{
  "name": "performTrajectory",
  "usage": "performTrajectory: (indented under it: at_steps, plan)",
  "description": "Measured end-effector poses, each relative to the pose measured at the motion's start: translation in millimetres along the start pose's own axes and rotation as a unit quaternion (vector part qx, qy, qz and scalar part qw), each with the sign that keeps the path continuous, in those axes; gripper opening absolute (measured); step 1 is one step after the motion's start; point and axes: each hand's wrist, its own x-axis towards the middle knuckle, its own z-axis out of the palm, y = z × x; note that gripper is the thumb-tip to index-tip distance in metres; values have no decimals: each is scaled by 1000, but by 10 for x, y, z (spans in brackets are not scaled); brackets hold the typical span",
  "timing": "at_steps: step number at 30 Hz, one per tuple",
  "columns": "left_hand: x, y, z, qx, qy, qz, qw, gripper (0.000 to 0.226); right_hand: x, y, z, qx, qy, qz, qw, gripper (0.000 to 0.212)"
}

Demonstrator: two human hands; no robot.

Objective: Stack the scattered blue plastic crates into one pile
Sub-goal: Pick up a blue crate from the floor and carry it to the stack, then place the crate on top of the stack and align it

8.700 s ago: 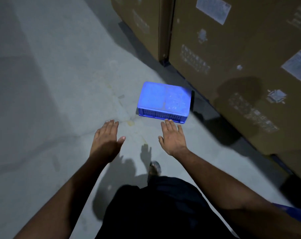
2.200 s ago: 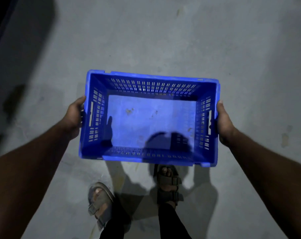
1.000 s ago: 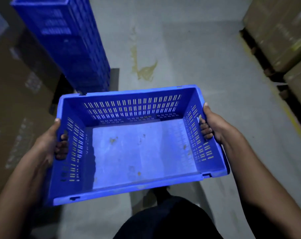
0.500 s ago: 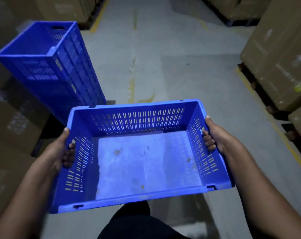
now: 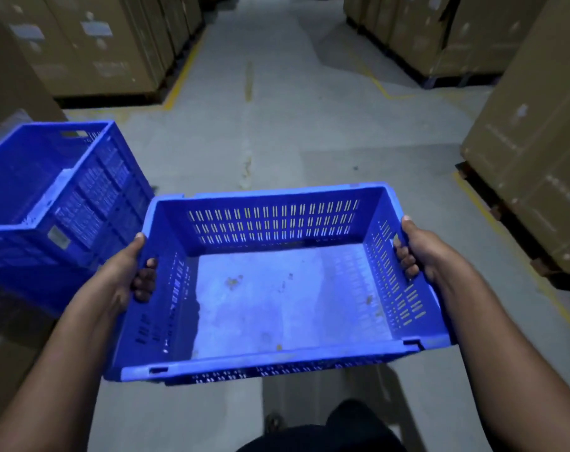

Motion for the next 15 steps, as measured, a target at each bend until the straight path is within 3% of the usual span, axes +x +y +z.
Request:
performTrajectory:
  at_steps: [8, 15]
  plan:
    - [770, 1692, -117, -66, 29, 72, 995, 53, 1547, -2032, 907, -59, -59, -85, 993, 53]
    - [1078, 2610, -630, -166, 187, 131, 959, 51, 2621, -3981, 2466, -160, -196, -164, 953, 53]
